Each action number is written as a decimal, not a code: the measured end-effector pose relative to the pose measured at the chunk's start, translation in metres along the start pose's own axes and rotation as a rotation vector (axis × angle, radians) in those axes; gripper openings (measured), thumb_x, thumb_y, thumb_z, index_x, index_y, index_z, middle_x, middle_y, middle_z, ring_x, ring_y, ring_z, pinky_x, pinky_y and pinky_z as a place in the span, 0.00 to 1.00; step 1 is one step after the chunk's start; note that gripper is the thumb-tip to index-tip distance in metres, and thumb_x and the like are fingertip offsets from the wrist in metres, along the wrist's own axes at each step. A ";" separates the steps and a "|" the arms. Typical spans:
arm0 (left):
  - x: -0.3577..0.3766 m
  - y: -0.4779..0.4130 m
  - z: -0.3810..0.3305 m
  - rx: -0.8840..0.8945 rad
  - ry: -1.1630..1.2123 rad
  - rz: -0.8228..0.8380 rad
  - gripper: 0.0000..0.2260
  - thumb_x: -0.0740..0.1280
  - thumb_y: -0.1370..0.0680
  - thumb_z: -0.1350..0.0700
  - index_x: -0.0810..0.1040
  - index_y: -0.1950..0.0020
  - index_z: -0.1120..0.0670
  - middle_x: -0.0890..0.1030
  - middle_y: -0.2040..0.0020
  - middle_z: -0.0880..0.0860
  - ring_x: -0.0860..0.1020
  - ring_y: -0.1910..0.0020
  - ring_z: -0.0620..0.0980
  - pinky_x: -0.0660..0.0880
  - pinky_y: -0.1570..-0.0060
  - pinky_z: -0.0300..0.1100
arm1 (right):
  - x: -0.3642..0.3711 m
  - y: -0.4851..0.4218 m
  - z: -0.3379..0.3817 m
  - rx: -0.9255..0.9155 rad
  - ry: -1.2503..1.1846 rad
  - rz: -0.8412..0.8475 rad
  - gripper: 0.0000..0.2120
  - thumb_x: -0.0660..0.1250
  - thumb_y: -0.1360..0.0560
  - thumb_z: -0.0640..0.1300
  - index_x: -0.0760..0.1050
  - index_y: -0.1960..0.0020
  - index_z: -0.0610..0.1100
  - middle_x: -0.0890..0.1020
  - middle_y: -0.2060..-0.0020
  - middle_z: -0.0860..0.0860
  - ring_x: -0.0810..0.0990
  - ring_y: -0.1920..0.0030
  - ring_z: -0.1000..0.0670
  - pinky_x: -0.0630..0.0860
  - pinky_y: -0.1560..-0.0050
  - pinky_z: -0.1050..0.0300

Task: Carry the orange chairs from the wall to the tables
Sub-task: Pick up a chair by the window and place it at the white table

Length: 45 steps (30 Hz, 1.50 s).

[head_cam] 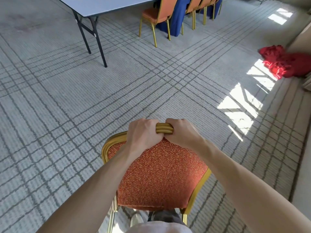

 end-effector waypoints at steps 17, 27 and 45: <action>-0.028 -0.190 0.039 0.026 -0.112 0.066 0.10 0.66 0.30 0.45 0.71 0.68 0.48 0.72 0.74 0.46 0.72 0.73 0.48 0.64 0.68 0.41 | -0.075 -0.187 -0.016 -0.291 0.164 -0.024 0.03 0.63 0.27 0.51 0.71 0.56 0.52 0.75 0.70 0.55 0.76 0.67 0.52 0.73 0.67 0.55; 0.034 -0.241 0.044 0.120 -0.177 0.074 0.06 0.70 0.36 0.48 0.80 0.64 0.50 0.69 0.71 0.48 0.68 0.70 0.49 0.66 0.69 0.40 | -0.061 -0.227 -0.062 -0.319 0.260 -0.075 0.11 0.65 0.27 0.48 0.75 0.45 0.51 0.78 0.66 0.55 0.76 0.67 0.49 0.64 0.64 0.57; 0.062 -0.433 0.099 -0.218 -0.021 0.108 0.15 0.54 0.16 0.52 0.76 0.58 0.54 0.77 0.69 0.50 0.78 0.67 0.53 0.74 0.60 0.47 | -0.097 -0.426 -0.135 -0.351 0.175 -0.148 0.07 0.64 0.29 0.49 0.76 0.55 0.47 0.77 0.73 0.53 0.72 0.75 0.49 0.75 0.71 0.55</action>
Point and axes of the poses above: each hand's wrist, its own y-axis away from the middle knuckle, its own x-axis out of the palm, z = x × y, the point moved 7 cm from there along -y, towards the middle knuckle
